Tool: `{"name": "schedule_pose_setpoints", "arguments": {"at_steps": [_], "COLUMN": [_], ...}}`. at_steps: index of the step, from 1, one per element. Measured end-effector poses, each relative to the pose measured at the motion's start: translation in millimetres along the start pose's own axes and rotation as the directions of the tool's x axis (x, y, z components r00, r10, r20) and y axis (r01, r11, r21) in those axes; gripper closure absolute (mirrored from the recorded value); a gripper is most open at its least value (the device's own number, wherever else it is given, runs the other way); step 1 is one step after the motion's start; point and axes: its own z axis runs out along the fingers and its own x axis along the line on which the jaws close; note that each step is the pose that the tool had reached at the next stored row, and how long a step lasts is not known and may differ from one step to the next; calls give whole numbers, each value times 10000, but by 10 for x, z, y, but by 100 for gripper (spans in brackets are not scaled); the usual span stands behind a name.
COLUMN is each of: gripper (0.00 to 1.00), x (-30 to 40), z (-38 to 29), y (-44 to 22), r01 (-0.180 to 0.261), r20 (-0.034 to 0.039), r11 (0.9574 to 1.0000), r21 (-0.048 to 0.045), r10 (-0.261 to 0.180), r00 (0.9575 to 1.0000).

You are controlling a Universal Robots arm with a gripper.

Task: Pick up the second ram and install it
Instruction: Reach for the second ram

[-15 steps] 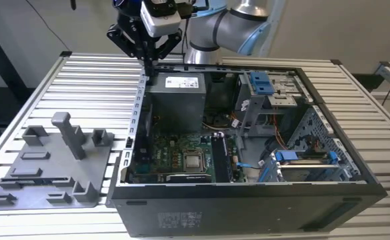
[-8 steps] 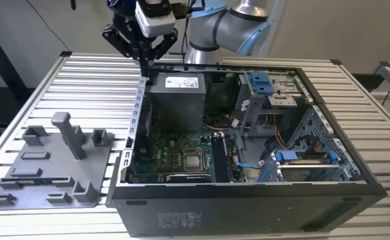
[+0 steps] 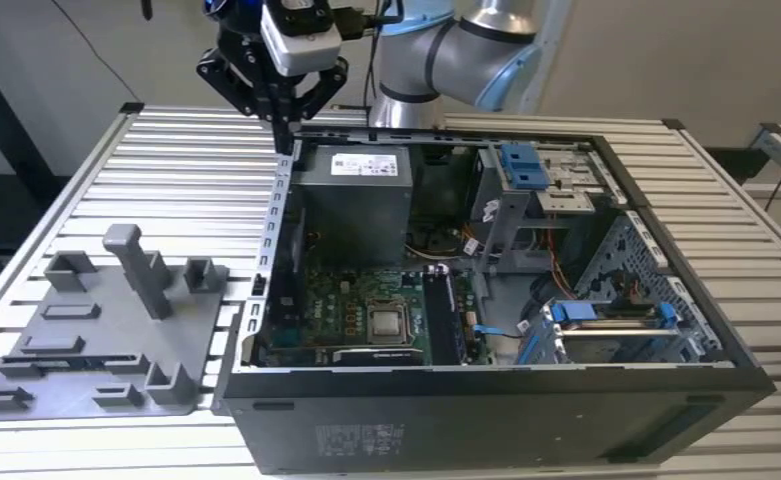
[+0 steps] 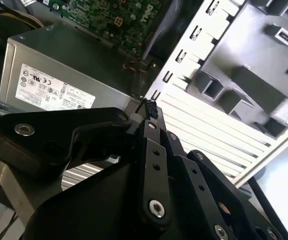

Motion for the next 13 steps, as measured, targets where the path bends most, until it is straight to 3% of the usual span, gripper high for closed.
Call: {"name": "schedule_pose_setpoints", "arguments": {"at_steps": [13], "gripper": [89], "x": [72], "z": [10], "y": [-5], "r01": [-5], "r20": [-140], "r11": [10000], "r21": [11], "r10": [5], "r00": [9999]}}
